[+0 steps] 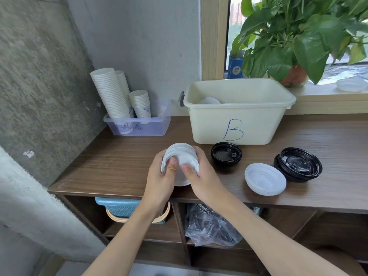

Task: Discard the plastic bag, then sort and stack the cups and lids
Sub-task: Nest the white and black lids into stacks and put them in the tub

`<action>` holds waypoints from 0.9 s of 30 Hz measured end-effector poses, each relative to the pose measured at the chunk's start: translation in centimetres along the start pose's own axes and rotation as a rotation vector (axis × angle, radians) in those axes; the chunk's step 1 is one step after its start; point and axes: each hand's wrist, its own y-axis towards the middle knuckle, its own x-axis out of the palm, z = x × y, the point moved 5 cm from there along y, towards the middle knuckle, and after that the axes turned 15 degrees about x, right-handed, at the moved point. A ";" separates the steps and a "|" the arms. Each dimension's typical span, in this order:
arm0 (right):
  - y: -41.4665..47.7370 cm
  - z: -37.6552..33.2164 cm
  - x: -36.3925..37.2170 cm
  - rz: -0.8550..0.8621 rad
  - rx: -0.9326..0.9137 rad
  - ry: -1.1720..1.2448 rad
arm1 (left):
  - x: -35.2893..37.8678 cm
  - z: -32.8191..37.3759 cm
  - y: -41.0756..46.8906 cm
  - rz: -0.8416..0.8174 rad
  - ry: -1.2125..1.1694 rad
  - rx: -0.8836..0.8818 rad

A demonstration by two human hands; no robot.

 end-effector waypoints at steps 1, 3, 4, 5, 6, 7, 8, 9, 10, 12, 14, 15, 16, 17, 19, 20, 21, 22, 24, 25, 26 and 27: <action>0.1 0.1 0.0 0.011 0.007 -0.016 | 0.1 0.1 0.0 -0.035 -0.004 0.012; 0.3 0.5 -0.1 0.019 0.010 -0.033 | 0.1 0.3 0.0 -0.064 -0.012 0.031; 0.3 0.5 -0.1 0.021 0.008 -0.036 | 0.1 0.4 0.0 -0.062 -0.012 0.041; 0.3 0.5 -0.1 0.024 0.008 -0.034 | 0.2 0.5 0.1 -0.058 -0.005 0.050; 0.3 0.5 -0.1 0.029 0.005 -0.031 | 0.2 0.5 0.1 -0.055 0.009 0.060; 0.3 0.5 -0.1 0.037 0.002 -0.030 | 0.2 0.5 0.2 -0.053 0.029 0.070; 0.3 0.5 -0.2 0.047 -0.002 -0.024 | 0.3 0.5 0.1 -0.047 0.055 0.075; 0.3 0.6 -0.2 0.053 -0.006 -0.016 | 0.3 0.5 0.1 -0.032 0.082 0.077; 0.3 0.5 -0.3 0.052 -0.012 -0.010 | 0.3 0.5 0.1 -0.011 0.112 0.077; 0.2 0.4 -0.4 0.046 -0.023 0.000 | 0.3 0.4 -0.1 0.035 0.170 0.079; 0.1 0.3 -0.5 0.051 -0.027 0.017 | 0.5 0.5 -0.2 0.062 0.196 0.084; 0.1 0.3 -0.6 0.057 -0.035 0.023 | 0.5 0.5 -0.1 0.065 0.202 0.089; 0.1 0.2 -0.6 0.067 -0.046 0.023 | 0.6 0.5 0.0 0.055 0.203 0.094; 0.2 0.1 -0.7 0.079 -0.059 0.021 | 0.6 0.5 0.1 0.031 0.197 0.101; 0.2 0.1 -0.7 0.089 -0.074 0.003 | 0.6 0.4 0.2 -0.032 0.175 0.127; 0.2 0.1 -0.7 0.083 -0.073 -0.014 | 0.5 0.3 0.2 -0.051 0.168 0.133; 0.1 0.1 -0.7 0.076 -0.071 -0.028 | 0.4 0.3 0.1 -0.059 0.163 0.129; 0.1 0.0 -0.7 0.071 -0.072 -0.031 | 0.4 0.5 0.1 -0.056 0.154 0.124; 0.1 -0.1 -0.8 0.047 -0.079 -0.009 | 0.3 0.5 0.1 -0.017 0.112 0.104; 0.1 0.0 -0.6 0.017 -0.066 0.007 | 0.3 0.5 0.2 0.012 0.083 0.084; 0.1 0.0 -0.5 -0.023 -0.042 0.027 | 0.2 0.4 0.2 0.037 0.055 0.061; 0.0 0.0 -0.3 -0.064 -0.019 0.050 | 0.3 0.2 0.2 0.058 0.037 0.038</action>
